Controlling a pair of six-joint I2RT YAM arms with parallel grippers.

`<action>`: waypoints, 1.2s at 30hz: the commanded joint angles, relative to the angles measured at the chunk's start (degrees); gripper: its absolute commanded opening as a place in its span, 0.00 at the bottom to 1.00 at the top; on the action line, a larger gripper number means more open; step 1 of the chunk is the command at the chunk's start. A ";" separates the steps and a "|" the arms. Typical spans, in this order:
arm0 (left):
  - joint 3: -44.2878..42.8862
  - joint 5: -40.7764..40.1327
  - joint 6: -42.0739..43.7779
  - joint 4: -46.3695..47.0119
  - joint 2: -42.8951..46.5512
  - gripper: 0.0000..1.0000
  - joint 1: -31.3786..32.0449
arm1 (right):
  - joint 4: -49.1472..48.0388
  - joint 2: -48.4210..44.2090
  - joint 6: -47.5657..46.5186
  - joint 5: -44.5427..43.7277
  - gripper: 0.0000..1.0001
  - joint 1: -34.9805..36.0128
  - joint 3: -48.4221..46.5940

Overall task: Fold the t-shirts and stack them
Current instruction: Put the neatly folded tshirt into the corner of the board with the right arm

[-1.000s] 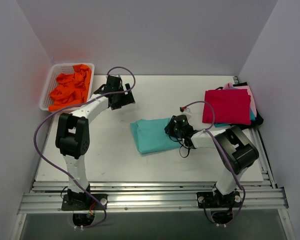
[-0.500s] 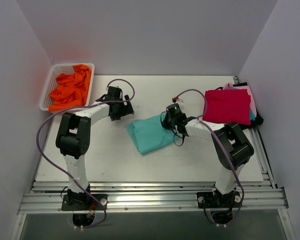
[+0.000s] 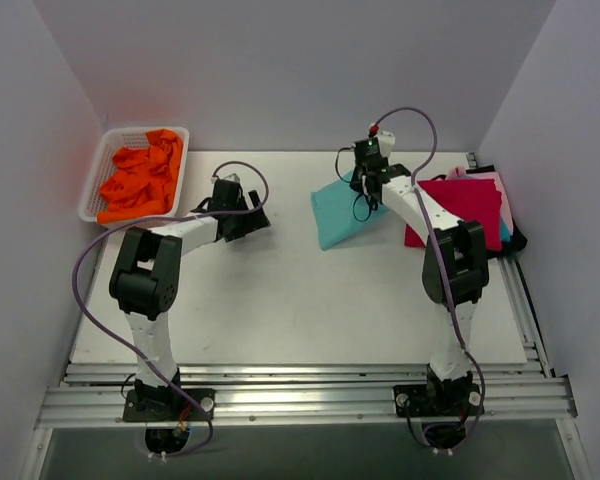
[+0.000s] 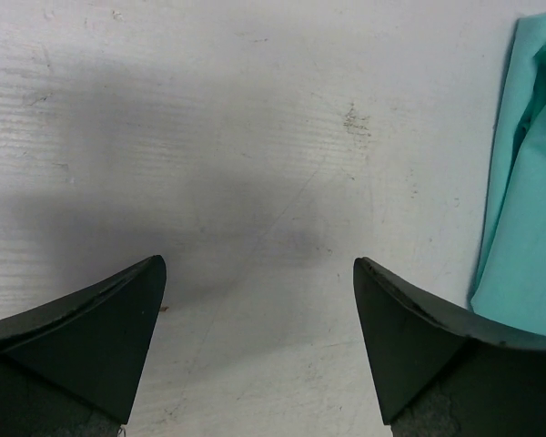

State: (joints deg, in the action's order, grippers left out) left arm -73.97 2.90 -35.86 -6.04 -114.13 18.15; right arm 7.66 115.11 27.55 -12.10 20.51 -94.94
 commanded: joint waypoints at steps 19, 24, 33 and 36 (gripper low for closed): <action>4.54 7.12 -0.62 10.26 -4.61 0.94 -1.10 | 15.46 -6.38 -6.02 -9.00 0.00 -19.96 -10.80; 4.63 9.05 -1.23 12.19 -6.02 0.94 -1.10 | 14.32 -9.11 -5.58 -7.51 0.00 -27.88 -8.17; 5.33 10.20 -1.15 12.46 -4.27 0.94 -1.10 | 9.06 -4.02 -3.56 -1.62 0.00 -37.03 -2.46; 5.51 10.29 -1.15 12.37 -3.47 0.94 -1.01 | 9.04 -0.60 -3.21 -0.21 0.00 -37.21 -0.95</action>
State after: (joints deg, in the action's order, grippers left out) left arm -70.70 12.29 -37.04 10.83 -117.12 17.15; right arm 17.32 111.22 23.38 -15.33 -17.04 -97.60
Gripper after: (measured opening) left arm 0.939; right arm 0.044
